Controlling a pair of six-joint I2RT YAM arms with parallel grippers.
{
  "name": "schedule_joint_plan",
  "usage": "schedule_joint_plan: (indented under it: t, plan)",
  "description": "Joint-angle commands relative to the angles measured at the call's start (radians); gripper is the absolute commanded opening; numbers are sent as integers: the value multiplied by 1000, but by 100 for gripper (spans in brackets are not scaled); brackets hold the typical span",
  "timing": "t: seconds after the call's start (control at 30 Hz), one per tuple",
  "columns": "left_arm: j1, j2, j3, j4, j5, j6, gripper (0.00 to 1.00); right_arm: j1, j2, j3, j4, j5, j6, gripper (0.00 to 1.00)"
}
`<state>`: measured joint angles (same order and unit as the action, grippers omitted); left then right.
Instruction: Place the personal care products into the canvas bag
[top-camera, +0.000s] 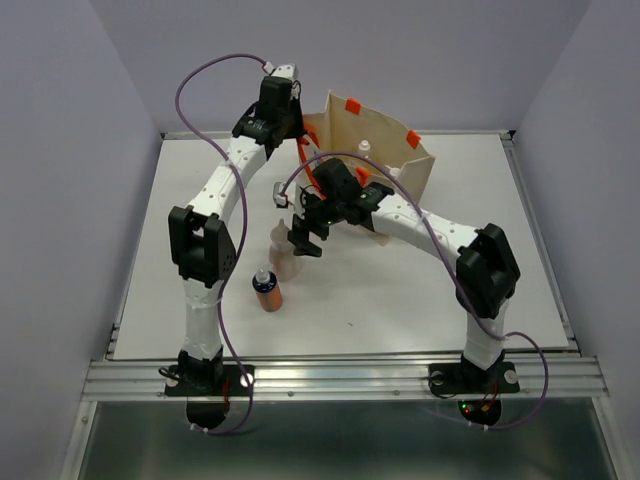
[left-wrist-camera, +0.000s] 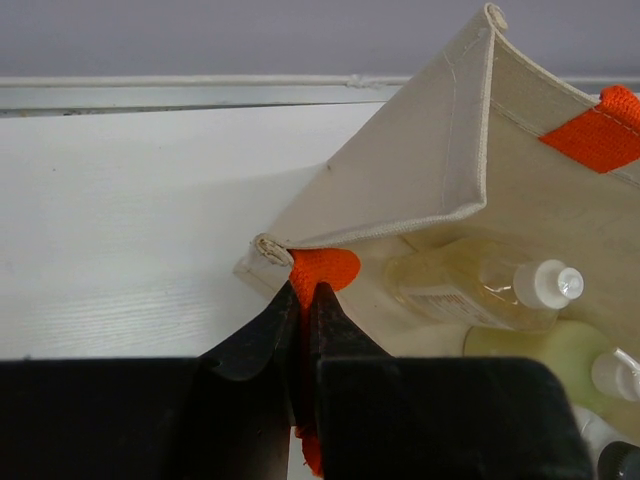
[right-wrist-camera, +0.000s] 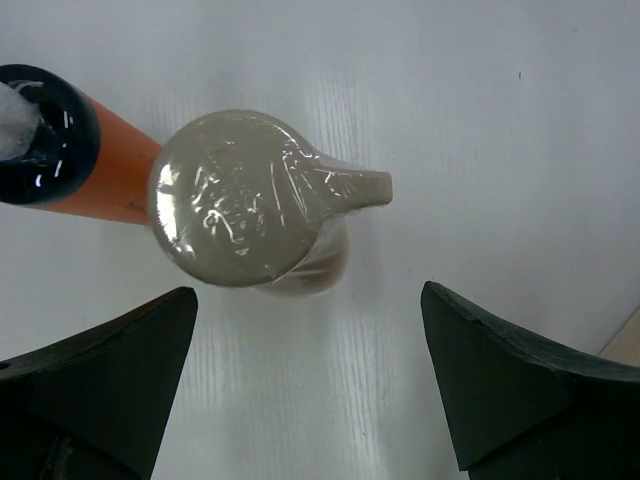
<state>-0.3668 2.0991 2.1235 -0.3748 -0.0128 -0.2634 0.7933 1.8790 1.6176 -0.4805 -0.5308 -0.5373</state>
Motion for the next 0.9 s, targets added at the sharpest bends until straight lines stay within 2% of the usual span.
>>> schedule_joint_plan:
  t: [0.0,0.17,0.4,0.73,0.87]
  plan:
    - [-1,-27,66,4,-32,13,0,-2,52,73,43,-30,-23,100]
    - [-1,-24,72,4,-26,12,0,-2,95,106,46,-159,-65,100]
    - [-1,-22,75,-4,-29,15,0,-2,144,120,48,-236,-156,100]
    - [-1,-11,89,-3,-38,18,0,-2,219,154,46,-380,-170,100]
    - [-1,-1,95,0,-38,23,0,-2,252,182,46,-391,-151,93]
